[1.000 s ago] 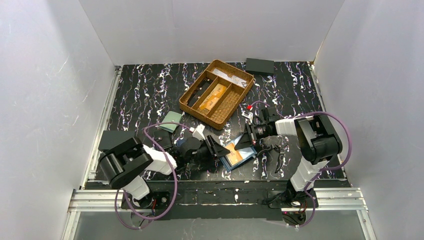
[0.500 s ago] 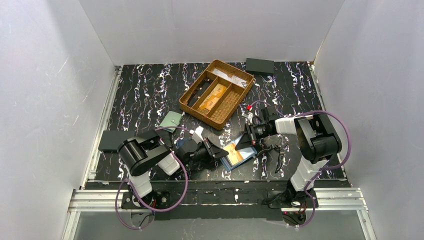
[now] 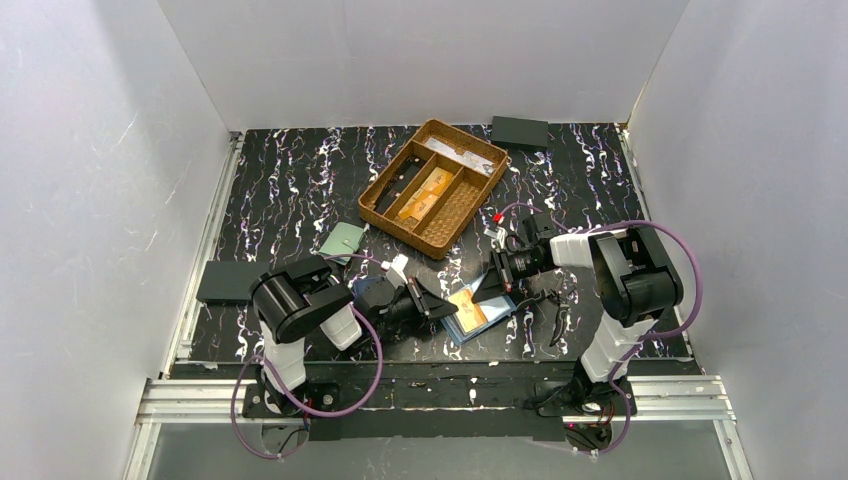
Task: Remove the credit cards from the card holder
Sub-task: Remove the credit card from the card holder.
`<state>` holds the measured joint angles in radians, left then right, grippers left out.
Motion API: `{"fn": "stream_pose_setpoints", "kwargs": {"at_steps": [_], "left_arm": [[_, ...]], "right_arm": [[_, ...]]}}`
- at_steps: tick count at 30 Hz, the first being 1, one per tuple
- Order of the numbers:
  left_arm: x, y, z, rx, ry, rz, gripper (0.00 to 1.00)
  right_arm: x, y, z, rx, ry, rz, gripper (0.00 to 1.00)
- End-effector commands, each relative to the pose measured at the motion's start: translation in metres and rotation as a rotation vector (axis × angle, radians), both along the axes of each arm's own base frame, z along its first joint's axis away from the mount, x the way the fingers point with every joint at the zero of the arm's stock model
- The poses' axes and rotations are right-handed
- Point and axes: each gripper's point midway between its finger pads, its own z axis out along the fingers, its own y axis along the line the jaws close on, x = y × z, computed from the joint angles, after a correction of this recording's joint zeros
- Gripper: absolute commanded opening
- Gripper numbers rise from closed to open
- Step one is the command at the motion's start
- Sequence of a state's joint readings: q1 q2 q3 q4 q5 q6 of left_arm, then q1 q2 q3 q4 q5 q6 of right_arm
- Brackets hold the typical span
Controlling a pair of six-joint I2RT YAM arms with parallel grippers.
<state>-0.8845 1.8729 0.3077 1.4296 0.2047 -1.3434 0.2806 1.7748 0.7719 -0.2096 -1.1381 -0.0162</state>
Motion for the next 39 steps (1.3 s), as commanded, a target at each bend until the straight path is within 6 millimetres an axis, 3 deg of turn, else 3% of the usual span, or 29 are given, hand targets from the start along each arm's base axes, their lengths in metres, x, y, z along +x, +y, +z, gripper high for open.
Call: {"fn": "stream_pose_setpoints", "kwargs": {"at_steps": [1, 3, 7, 15, 26, 39], "left_arm": [[-0.003, 0.011, -0.019, 0.057, 0.028, -0.004, 0.00], [-0.004, 0.010, -0.022, 0.062, 0.032, -0.010, 0.00], [-0.005, 0.008, -0.024, 0.071, 0.019, -0.029, 0.00], [-0.005, 0.010, -0.026, 0.084, 0.006, -0.032, 0.00], [-0.007, 0.009, -0.024, 0.105, -0.050, -0.064, 0.00], [-0.005, 0.002, -0.020, 0.098, -0.063, -0.084, 0.00]], "right_arm": [[0.021, -0.009, -0.002, -0.041, -0.086, -0.020, 0.01], [0.020, -0.009, 0.000, -0.030, -0.089, -0.012, 0.02], [0.016, -0.008, 0.005, -0.003, -0.087, 0.008, 0.24], [0.017, -0.009, 0.000, -0.037, -0.094, 0.009, 0.22], [0.014, -0.010, -0.014, -0.116, -0.094, 0.025, 0.52], [0.004, -0.002, -0.028, -0.179, -0.073, 0.079, 0.56]]}}
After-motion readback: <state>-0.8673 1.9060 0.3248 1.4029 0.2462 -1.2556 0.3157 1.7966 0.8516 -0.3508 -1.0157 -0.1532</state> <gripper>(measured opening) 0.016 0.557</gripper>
